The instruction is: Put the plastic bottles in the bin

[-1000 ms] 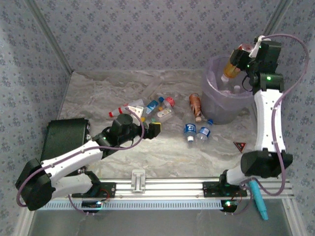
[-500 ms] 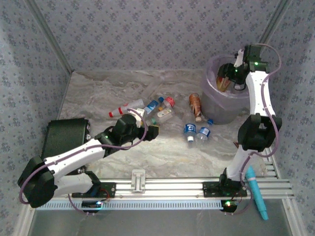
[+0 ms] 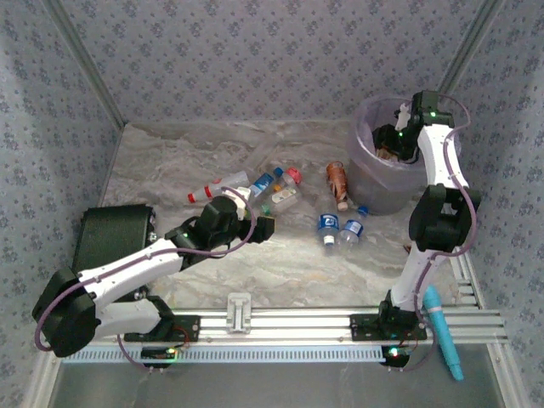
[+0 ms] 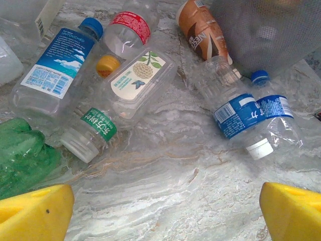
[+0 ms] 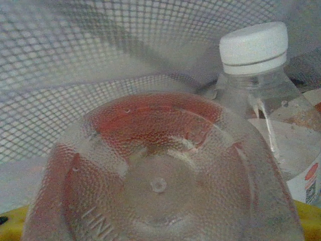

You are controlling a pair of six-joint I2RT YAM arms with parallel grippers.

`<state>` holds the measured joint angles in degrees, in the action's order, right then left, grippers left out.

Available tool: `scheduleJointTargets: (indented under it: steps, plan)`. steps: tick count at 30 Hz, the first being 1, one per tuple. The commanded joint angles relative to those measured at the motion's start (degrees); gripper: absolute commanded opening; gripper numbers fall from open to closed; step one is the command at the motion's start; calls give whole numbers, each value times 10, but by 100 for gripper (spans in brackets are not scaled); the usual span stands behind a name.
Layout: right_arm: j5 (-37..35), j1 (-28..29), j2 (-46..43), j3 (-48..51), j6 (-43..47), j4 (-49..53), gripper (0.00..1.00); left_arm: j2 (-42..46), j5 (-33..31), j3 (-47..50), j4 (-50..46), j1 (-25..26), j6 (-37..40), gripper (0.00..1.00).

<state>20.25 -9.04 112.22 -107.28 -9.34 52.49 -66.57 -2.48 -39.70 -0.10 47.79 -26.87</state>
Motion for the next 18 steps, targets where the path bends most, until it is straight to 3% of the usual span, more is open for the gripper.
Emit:
scheduleJointTargets:
  steps: [1, 6, 18]
  plan:
    - [18, -1, 12, 8, 5, 6, 60, -1, -10, -21, -7, 4, 5, 95]
    - [21, -1, 13, -1, 9, 12, 77, -2, -10, -19, -5, 4, 4, 95]
    - [-16, -4, -47, -48, 23, 71, 90, -23, -11, -36, -20, 4, 15, 97]
